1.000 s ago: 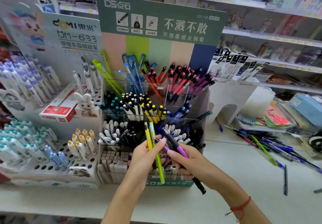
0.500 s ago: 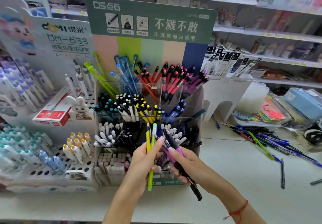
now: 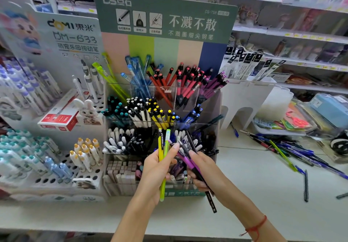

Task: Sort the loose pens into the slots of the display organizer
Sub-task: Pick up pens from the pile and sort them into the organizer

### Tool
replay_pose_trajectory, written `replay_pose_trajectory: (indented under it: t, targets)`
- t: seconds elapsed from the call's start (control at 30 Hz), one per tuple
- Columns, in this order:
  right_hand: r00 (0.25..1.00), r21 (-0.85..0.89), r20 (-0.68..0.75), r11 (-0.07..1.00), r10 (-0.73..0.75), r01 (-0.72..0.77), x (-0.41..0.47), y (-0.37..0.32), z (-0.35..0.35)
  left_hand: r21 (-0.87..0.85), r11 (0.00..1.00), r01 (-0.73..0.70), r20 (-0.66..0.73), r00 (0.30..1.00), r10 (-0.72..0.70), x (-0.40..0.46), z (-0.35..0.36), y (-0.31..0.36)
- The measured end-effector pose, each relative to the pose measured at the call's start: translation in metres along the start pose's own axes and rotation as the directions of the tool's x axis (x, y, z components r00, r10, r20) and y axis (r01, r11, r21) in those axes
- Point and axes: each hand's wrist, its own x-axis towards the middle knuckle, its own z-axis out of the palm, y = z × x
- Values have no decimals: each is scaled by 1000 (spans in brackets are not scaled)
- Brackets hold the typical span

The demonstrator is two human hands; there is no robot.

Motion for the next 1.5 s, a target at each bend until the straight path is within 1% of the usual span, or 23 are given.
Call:
replay_pose_trajectory:
  t: [0.17, 0.23, 0.3, 0.37, 0.43, 0.53, 0.57, 0.63, 0.7, 0.73, 0.83, 0.9, 1.0, 1.1, 1.17, 1.2, 1.23, 1.3, 1.37, 1.43, 1.5]
  targets:
    - [989, -80, -5, 986, -148, 148, -4, -3, 0, -32, 998, 47, 38, 998, -46, 1, 2, -2]
    - [979, -74, -11, 976, -204, 203, -6, -6, -1, -52, 994, 98, 47, 994, -96, 4, 3, -1]
    - [974, -86, -25, 971, -227, 224, -7, -8, -6, -65, 987, 147, 65, 988, -143, 7, 6, 1]
    - [977, -94, -21, 974, -210, 207, -8, -10, -12, -59, 985, 164, 87, 983, -159, 9, 11, 5]
    - [990, -71, -3, 987, -144, 143, -8, -11, -20, -68, 985, 162, 111, 982, -153, 10, 15, 8]
    - [999, -36, 6, 998, -47, 47, -14, -12, -36, -164, 973, 160, 84, 986, -147, 15, 14, 13]
    - [999, -16, -23, 999, -29, 28, -16, -11, -42, -204, 965, 165, 65, 986, -155, 17, 12, 15]
    - [989, 13, -141, 999, -30, 32, -19, -8, -52, -285, 942, 176, 31, 984, -174, 21, 7, 18]
    - [959, 17, -263, 993, -105, 114, -22, -7, -55, -362, 913, 186, 10, 981, -196, 23, 6, 21]
    - [943, -1, -289, 985, -168, 175, -23, -8, -54, -390, 899, 198, 12, 978, -211, 24, 6, 22]
    - [902, -149, -260, 937, -345, 315, -27, -15, -41, -456, 850, 265, 64, 962, -266, 22, 13, 24]
    - [877, -163, -261, 914, -404, 372, -28, -23, -34, -480, 826, 295, 99, 954, -284, 21, 16, 26]
    - [858, -83, -308, 910, -412, 407, -26, -30, -33, -421, 861, 286, 107, 958, -265, 19, 14, 27]
    - [812, -14, -403, 890, -422, 456, -22, -34, -36, -320, 920, 226, 60, 974, -218, 20, 10, 22]
    - [786, 0, -454, 883, -419, 470, -19, -38, -45, -179, 972, 155, 0, 987, -158, 18, 5, 21]
    - [781, -3, -456, 879, -426, 477, -19, -42, -50, -95, 987, 126, -30, 991, -130, 17, 2, 22]
    - [788, -30, -438, 883, -434, 469, -20, -48, -56, -21, 994, 104, -54, 993, -105, 16, -1, 24]
    - [821, -154, -379, 904, -427, 399, -21, -59, -62, 73, 995, 63, -59, 997, -59, 15, -4, 27]
    - [885, -289, -252, 903, -392, 318, -21, -60, -56, 122, 992, 33, -42, 999, -27, 13, -2, 30]
    - [939, -294, -161, 923, -303, 248, -19, -53, -42, 145, 989, 17, -37, 999, -12, 11, 4, 30]
    - [960, -268, -136, 942, -244, 201, -15, -42, -32, 128, 992, -2, -32, 999, 7, 11, 13, 29]
